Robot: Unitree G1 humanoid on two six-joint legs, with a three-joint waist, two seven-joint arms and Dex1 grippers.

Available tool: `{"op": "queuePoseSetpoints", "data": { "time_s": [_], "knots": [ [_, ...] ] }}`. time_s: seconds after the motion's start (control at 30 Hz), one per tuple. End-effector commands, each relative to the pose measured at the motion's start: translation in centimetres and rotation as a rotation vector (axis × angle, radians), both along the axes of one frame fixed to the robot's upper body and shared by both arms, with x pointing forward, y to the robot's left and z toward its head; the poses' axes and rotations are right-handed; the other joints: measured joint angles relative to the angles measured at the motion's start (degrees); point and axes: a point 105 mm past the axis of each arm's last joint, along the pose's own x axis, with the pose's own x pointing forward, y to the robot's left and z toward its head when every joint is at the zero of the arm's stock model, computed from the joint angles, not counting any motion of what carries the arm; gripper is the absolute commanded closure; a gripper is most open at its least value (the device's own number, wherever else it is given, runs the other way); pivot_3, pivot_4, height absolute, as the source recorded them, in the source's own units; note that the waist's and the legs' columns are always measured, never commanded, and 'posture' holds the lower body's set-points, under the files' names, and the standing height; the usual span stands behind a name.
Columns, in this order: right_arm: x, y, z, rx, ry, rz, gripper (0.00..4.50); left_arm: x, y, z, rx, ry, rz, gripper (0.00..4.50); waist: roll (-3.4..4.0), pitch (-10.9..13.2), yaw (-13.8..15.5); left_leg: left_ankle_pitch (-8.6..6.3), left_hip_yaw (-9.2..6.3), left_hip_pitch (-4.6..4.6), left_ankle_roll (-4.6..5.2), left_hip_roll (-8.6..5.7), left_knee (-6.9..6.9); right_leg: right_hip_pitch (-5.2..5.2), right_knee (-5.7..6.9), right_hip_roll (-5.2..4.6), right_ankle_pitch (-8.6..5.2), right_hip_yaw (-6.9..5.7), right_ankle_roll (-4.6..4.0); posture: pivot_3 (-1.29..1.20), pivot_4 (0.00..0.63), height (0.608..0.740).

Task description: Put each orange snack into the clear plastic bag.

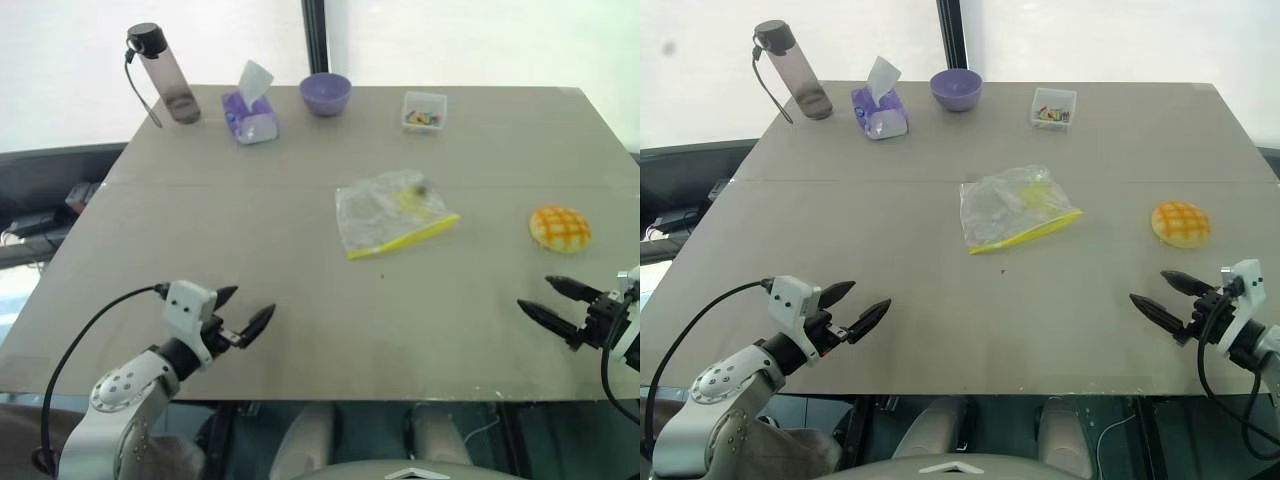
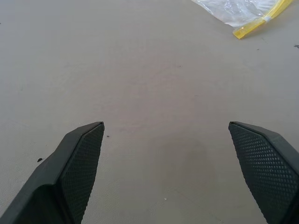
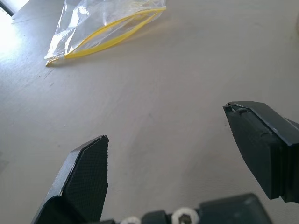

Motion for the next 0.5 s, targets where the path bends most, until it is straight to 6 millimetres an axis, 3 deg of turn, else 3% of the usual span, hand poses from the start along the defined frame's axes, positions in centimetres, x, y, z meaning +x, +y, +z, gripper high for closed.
{"op": "queuePoseSetpoints", "data": {
  "time_s": [0.03,0.5],
  "knots": [
    [0.11,-0.43,1.46,-0.002,-0.088,0.014,0.03,-0.1,0.08,1.76,0.009,-0.076,-0.012,0.0,0.0,0.0,0.0,0.0,0.0,0.0,0.0,0.0,0.0,0.0,0.0,0.0,0.0,0.0,0.0,0.0,0.15,0.74],
    [-0.13,0.4,1.78,0.006,-0.146,0.053,0.03,-0.26,0.26,1.93,0.022,-0.112,0.005,0.0,0.05,0.0,0.2,0.0,0.01,0.0,0.0,0.0,0.02,0.0,0.0,-0.01,0.0,0.01,0.0,0.0,0.15,0.74]
  ]
}}
